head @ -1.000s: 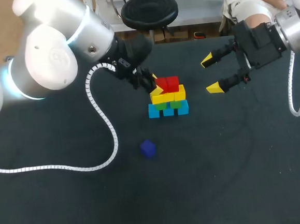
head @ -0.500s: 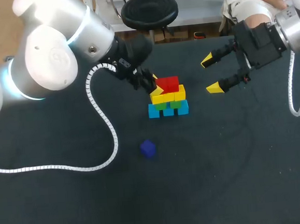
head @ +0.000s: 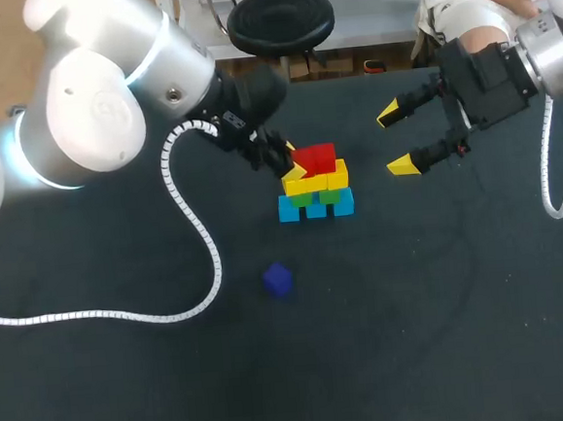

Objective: Place the blue cubes, place green cubes on the blue cubes, place the yellow cubes on the green cubes, then place the red cubes on the yellow cubes, and place purple cube on the red cubes.

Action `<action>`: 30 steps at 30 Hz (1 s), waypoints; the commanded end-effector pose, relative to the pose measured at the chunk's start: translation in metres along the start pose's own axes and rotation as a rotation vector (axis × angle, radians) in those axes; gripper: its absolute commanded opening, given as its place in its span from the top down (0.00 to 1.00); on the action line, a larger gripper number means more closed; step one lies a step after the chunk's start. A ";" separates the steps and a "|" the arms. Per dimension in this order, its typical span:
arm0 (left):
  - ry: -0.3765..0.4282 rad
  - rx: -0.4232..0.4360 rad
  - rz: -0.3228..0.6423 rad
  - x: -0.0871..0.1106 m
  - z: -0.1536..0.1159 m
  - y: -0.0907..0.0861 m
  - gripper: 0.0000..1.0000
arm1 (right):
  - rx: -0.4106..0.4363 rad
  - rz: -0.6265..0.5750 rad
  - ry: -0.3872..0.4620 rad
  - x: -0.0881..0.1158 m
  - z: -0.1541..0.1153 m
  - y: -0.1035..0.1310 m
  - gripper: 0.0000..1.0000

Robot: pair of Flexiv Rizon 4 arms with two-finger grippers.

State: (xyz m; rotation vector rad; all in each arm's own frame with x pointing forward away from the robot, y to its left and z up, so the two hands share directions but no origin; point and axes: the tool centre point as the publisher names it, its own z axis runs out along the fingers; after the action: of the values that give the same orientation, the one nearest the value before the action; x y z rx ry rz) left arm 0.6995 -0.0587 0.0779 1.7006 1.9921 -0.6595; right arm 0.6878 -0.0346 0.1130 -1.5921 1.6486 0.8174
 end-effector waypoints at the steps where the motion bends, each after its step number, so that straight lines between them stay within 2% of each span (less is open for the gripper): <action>1: -0.001 -0.001 -0.002 0.001 0.000 -0.001 1.00 | 0.002 -0.001 -0.001 0.000 0.000 0.001 0.00; 30: -0.009 0.000 -0.005 -0.001 0.003 0.002 1.00 | 0.002 -0.001 -0.001 0.000 0.000 0.001 0.00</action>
State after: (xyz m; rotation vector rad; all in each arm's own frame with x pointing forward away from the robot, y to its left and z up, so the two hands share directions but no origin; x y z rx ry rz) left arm 0.7003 -0.0606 0.0764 1.6879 1.9910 -0.6659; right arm 0.6878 -0.0346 0.1130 -1.5921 1.6486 0.8174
